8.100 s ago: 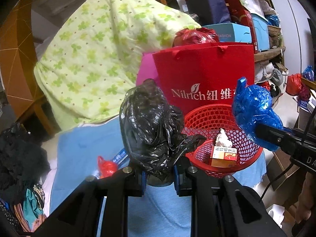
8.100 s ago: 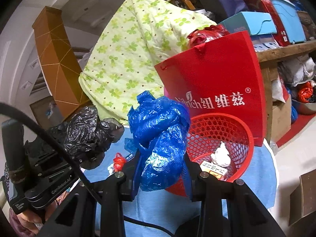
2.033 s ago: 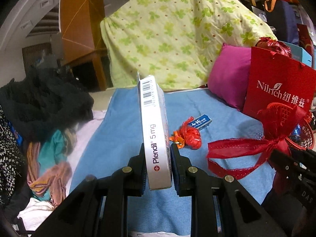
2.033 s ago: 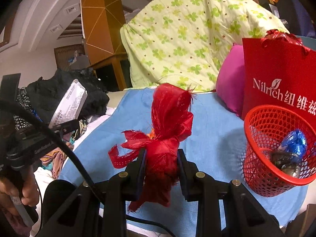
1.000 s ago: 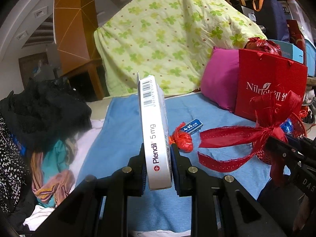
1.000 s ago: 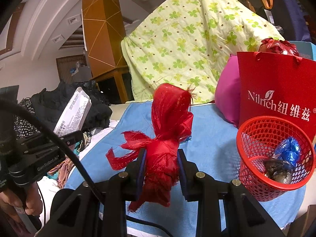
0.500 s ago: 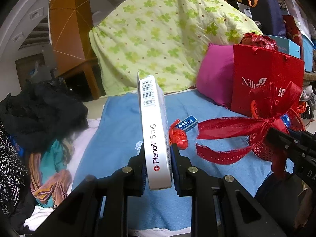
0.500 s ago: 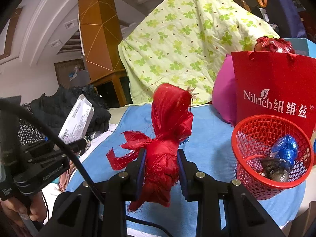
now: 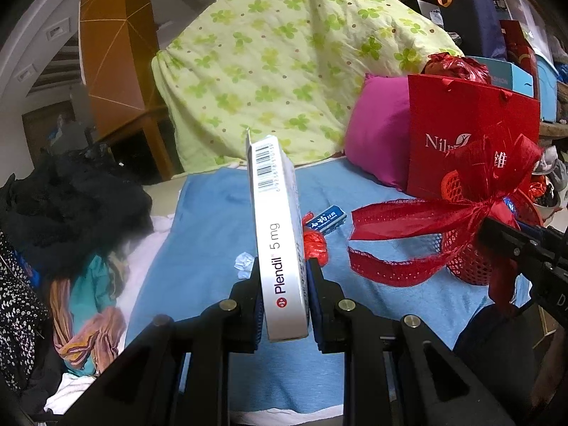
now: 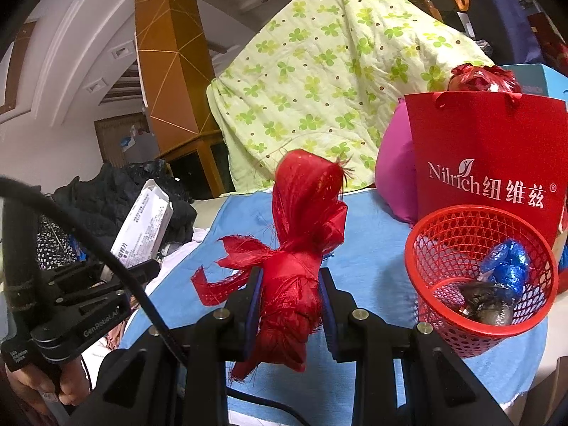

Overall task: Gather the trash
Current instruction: 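Bring the red ribbon over the red basket with the right tool while the left carries the Plendil box there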

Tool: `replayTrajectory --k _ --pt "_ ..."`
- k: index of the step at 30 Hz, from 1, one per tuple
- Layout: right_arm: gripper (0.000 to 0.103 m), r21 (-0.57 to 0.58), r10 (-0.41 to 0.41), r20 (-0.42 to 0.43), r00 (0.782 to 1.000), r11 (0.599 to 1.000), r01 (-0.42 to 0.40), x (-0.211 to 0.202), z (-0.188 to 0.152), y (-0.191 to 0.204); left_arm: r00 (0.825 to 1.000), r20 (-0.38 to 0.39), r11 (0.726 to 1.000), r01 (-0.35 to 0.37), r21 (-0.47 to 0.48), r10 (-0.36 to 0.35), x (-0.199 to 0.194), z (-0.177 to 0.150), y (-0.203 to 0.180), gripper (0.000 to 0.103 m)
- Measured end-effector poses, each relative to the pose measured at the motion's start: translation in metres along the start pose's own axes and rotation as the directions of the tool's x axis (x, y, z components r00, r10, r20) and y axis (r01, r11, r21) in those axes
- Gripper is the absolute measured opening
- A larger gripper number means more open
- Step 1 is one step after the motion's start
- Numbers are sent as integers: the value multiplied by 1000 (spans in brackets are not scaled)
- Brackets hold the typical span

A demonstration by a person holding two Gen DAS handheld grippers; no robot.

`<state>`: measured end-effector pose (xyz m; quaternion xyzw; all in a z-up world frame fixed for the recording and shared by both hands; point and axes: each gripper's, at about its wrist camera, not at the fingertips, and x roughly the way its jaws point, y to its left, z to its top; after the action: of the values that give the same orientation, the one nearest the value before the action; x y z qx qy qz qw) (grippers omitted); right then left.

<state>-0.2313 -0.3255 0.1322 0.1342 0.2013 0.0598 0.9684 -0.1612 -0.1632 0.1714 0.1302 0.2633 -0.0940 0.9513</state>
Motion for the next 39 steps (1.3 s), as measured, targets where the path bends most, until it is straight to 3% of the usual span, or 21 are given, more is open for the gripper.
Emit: replayTrajectory --k 39 --pt "32 64 -19 28 999 998 17 -22 3 -22 999 -1 997 45 68 -45 -2 3 -23 23"
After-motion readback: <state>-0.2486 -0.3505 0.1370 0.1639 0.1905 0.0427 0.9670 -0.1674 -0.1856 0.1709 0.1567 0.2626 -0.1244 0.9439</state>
